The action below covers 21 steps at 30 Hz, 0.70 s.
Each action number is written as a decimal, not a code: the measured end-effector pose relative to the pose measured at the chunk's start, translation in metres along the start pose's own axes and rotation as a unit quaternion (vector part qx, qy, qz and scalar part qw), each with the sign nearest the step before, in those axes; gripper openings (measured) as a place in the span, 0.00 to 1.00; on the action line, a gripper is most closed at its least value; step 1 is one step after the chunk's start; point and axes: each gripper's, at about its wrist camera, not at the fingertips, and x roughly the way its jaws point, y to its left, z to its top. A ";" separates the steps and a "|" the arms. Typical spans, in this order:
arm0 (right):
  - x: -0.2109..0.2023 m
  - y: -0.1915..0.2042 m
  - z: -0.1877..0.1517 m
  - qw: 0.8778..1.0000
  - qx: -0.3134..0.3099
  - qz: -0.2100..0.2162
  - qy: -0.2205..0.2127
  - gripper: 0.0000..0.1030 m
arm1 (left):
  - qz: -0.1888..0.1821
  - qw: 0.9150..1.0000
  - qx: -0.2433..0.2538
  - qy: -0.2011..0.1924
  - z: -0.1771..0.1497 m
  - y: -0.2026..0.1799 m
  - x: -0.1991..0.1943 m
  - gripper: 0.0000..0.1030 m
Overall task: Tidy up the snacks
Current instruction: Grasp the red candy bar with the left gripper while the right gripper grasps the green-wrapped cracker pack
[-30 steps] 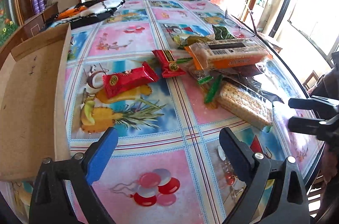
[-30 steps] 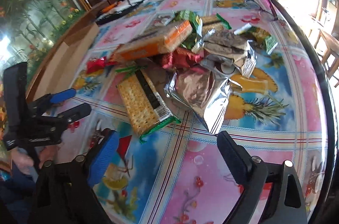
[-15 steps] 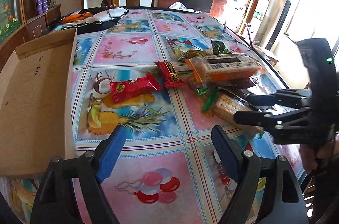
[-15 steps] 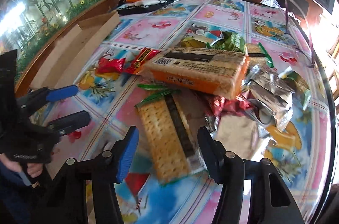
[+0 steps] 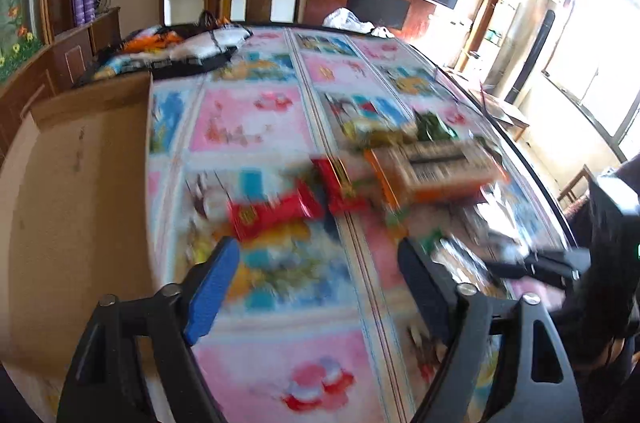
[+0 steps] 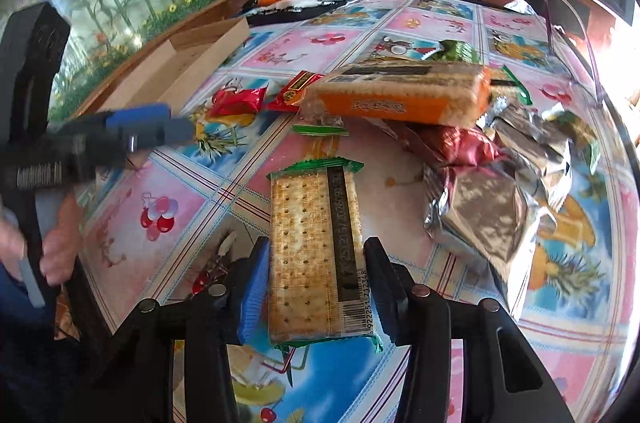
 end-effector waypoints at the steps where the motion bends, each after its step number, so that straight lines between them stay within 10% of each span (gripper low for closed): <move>1: -0.001 -0.003 0.000 1.000 0.009 0.008 -0.002 0.49 | 0.005 1.000 0.002 0.003 0.007 0.001 0.003 0.66; 8: -0.003 -0.009 -0.003 0.999 0.038 0.029 -0.012 0.49 | 0.010 0.997 -0.033 0.065 0.040 0.024 0.053 0.55; 21: -0.004 -0.010 -0.004 0.998 0.047 0.035 -0.014 0.49 | 0.004 0.994 -0.005 0.105 0.003 0.000 0.057 0.54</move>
